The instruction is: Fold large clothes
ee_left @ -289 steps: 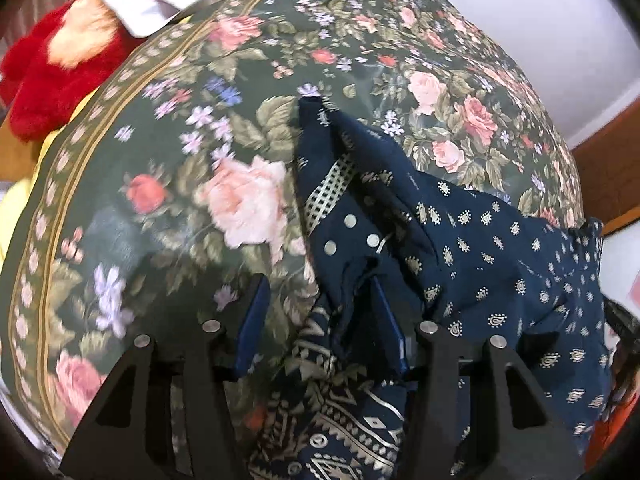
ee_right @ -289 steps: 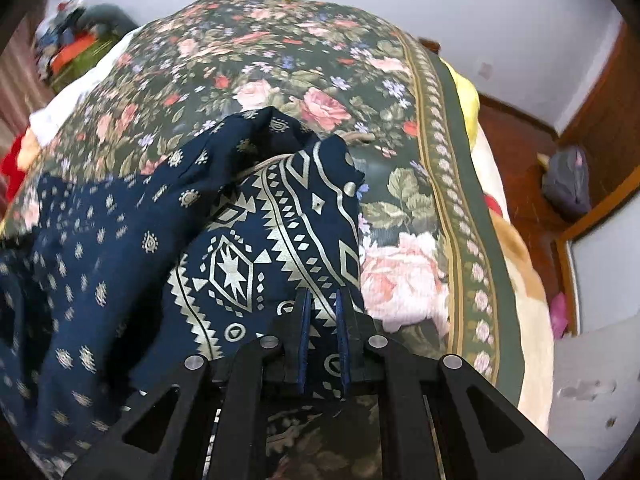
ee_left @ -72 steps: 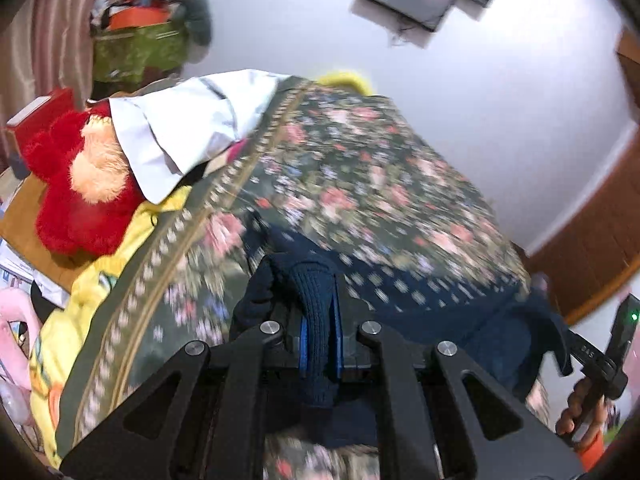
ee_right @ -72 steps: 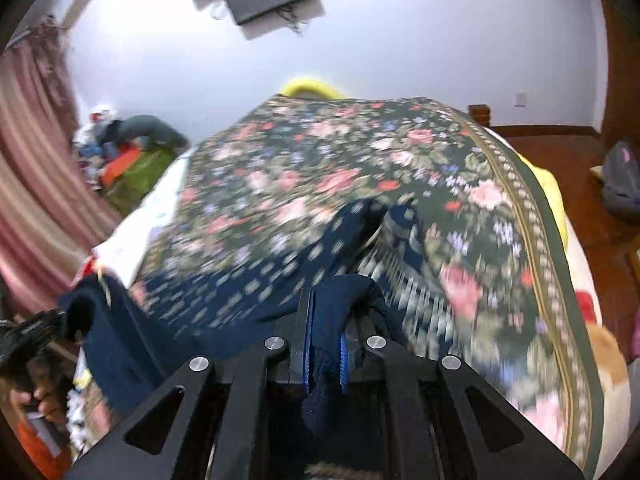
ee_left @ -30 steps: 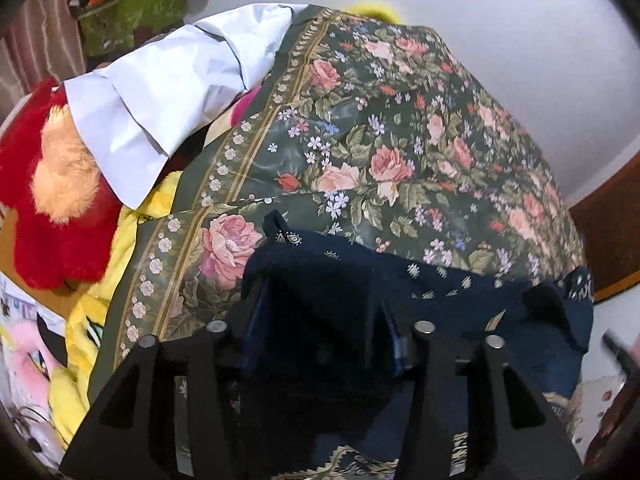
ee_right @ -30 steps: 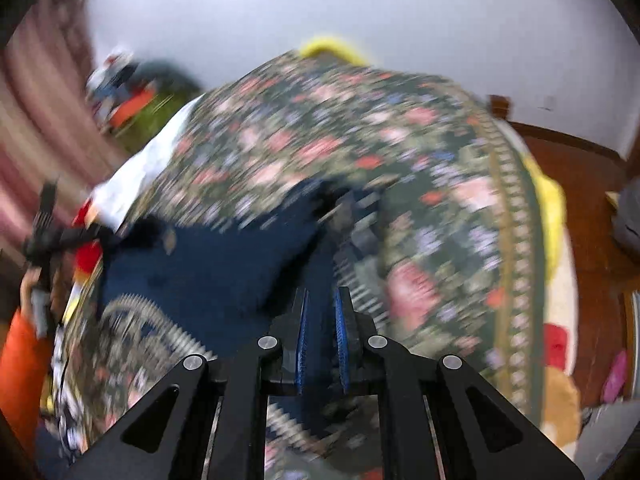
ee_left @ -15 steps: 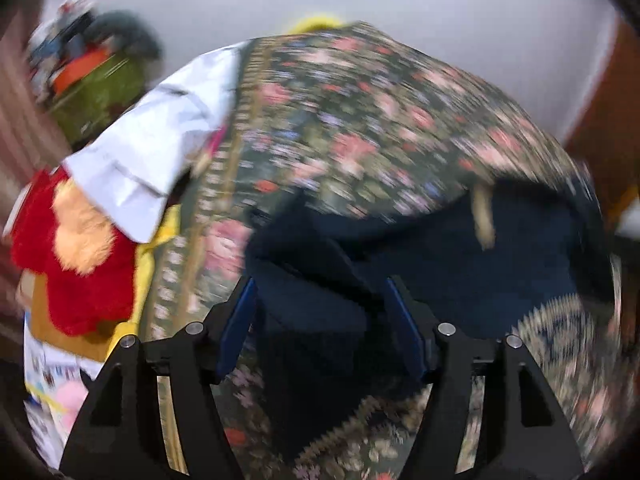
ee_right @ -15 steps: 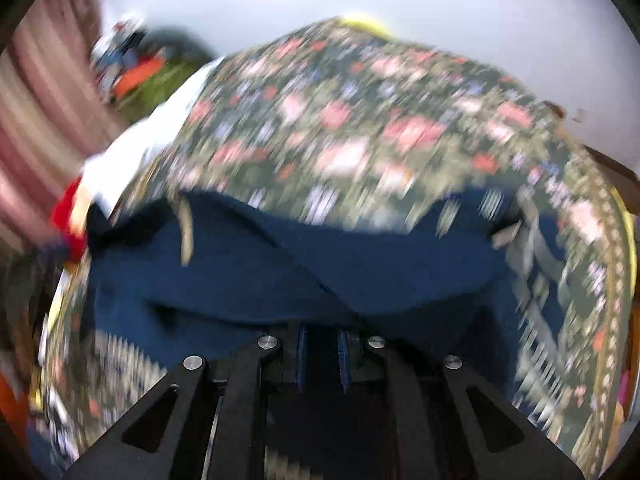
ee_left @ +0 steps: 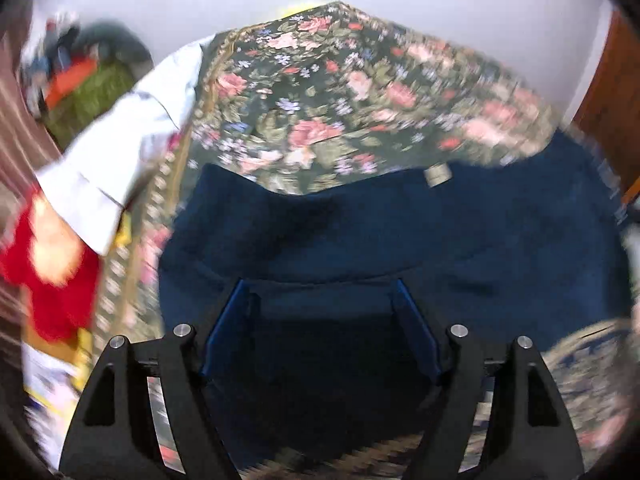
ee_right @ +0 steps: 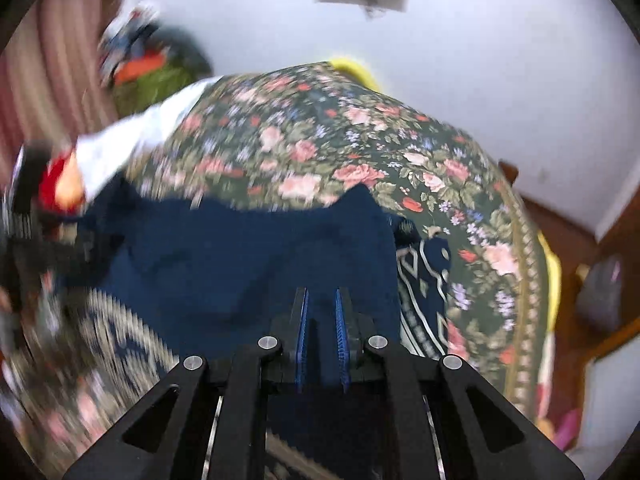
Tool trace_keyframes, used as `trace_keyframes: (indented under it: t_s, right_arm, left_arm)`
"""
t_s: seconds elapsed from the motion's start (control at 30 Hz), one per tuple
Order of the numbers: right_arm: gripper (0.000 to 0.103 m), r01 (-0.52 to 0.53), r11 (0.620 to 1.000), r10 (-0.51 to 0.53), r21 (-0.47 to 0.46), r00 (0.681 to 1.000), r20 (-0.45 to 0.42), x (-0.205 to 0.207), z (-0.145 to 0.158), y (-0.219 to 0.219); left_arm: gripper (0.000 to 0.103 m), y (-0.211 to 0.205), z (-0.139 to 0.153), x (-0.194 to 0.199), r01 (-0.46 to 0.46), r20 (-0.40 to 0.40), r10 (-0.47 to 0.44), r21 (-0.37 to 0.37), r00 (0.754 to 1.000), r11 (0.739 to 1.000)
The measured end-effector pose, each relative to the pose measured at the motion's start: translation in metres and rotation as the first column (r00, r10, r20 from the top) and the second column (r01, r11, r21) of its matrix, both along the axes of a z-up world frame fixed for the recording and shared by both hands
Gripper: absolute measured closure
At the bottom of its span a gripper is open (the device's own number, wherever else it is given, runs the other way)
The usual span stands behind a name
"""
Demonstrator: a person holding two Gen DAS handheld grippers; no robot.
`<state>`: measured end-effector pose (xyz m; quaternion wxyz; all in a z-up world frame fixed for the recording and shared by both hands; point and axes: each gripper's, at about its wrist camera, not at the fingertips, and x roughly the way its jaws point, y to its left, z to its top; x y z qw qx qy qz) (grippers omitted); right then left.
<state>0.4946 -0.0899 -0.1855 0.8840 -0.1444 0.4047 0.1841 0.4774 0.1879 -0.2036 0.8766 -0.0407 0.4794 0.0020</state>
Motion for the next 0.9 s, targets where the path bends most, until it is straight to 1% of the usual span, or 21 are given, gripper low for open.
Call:
trace_keyframes:
  t_s: [0.03,0.07,0.13,0.17,0.2,0.23,0.27,0.33,0.4,0.47,0.53,0.6,0.67,0.73,0.8,0.9]
  right_arm:
    - [0.095,-0.015,1.000,0.014,-0.021,1.000,-0.006,-0.006,-0.003,0.000]
    - [0.095,-0.022,0.999,0.022,-0.034,1.000,-0.018,-0.009,-0.009,-0.002]
    - [0.095,-0.021,0.997,0.017,-0.073,0.998,-0.064,-0.012,-0.025,-0.003]
    - [0.095,-0.012,0.995,0.004,-0.096,0.997,-0.083,-0.011,-0.033,-0.003]
    - [0.095,0.021,0.988,-0.036,-0.156,0.995,-0.096,-0.006,-0.047,-0.003]
    - [0.095,0.065,0.976,-0.086,-0.210,0.992,-0.095,-0.001,-0.059,-0.004]
    - [0.095,0.090,0.972,-0.115,-0.219,0.988,-0.102,0.004,-0.068,-0.006]
    - [0.095,0.119,0.979,-0.137,-0.167,0.985,-0.103,0.009,-0.072,-0.014]
    - [0.095,0.145,0.979,-0.162,-0.144,0.980,-0.116,0.010,-0.070,-0.017]
    - [0.095,0.138,0.977,-0.157,-0.161,0.981,-0.112,0.008,-0.069,-0.016]
    - [0.095,0.105,0.972,-0.126,-0.209,0.988,-0.087,0.004,-0.069,-0.012]
    - [0.095,0.104,0.961,-0.119,-0.255,0.992,-0.045,-0.004,-0.068,-0.010]
    - [0.095,0.091,0.953,-0.100,-0.289,0.995,-0.016,-0.012,-0.069,-0.009]
    - [0.095,0.084,0.944,-0.085,-0.319,0.996,0.010,-0.018,-0.071,-0.008]
    - [0.095,0.080,0.927,-0.069,-0.367,0.997,0.044,-0.024,-0.074,-0.005]
    - [0.095,0.091,0.902,-0.064,-0.422,0.995,0.078,-0.031,-0.077,0.000]
  left_arm:
    - [0.029,-0.002,0.002,-0.006,0.005,0.006,-0.005,-0.047,1.000,0.999]
    - [0.029,-0.006,0.004,-0.011,0.014,0.009,-0.013,-0.069,1.000,0.998]
    - [0.028,-0.018,0.005,-0.022,0.049,0.010,-0.048,-0.079,0.999,0.996]
    - [0.027,-0.026,0.002,-0.028,0.067,0.006,-0.067,-0.063,0.998,0.996]
    - [0.025,-0.031,-0.001,-0.030,0.069,0.004,-0.069,-0.039,0.998,0.997]
    - [0.021,-0.037,-0.007,-0.034,0.060,0.003,-0.060,0.012,0.998,0.998]
    - [0.019,-0.040,-0.010,-0.037,0.052,0.002,-0.053,0.038,0.999,0.998]
    - [0.012,-0.042,-0.024,-0.040,0.025,-0.003,-0.025,0.086,1.000,0.996]
    - [0.012,-0.041,-0.030,-0.045,0.011,0.000,-0.011,0.105,1.000,0.994]
    - [0.012,-0.038,-0.031,-0.052,0.010,0.015,-0.011,0.115,1.000,0.993]
    - [0.012,-0.034,-0.028,-0.059,0.015,0.006,-0.016,0.120,1.000,0.993]
    - [0.012,-0.026,-0.025,-0.066,-0.003,-0.011,0.004,0.103,1.000,0.995]
    - [0.012,-0.013,-0.020,-0.079,-0.033,-0.018,0.035,0.059,0.999,0.998]
    - [0.012,0.002,-0.013,-0.099,-0.072,-0.008,0.072,0.013,0.997,0.997]
    - [0.012,0.012,-0.010,-0.116,-0.102,-0.001,0.102,-0.015,0.995,0.995]
    - [0.012,0.028,-0.011,-0.147,-0.161,-0.002,0.161,-0.087,0.987,0.983]
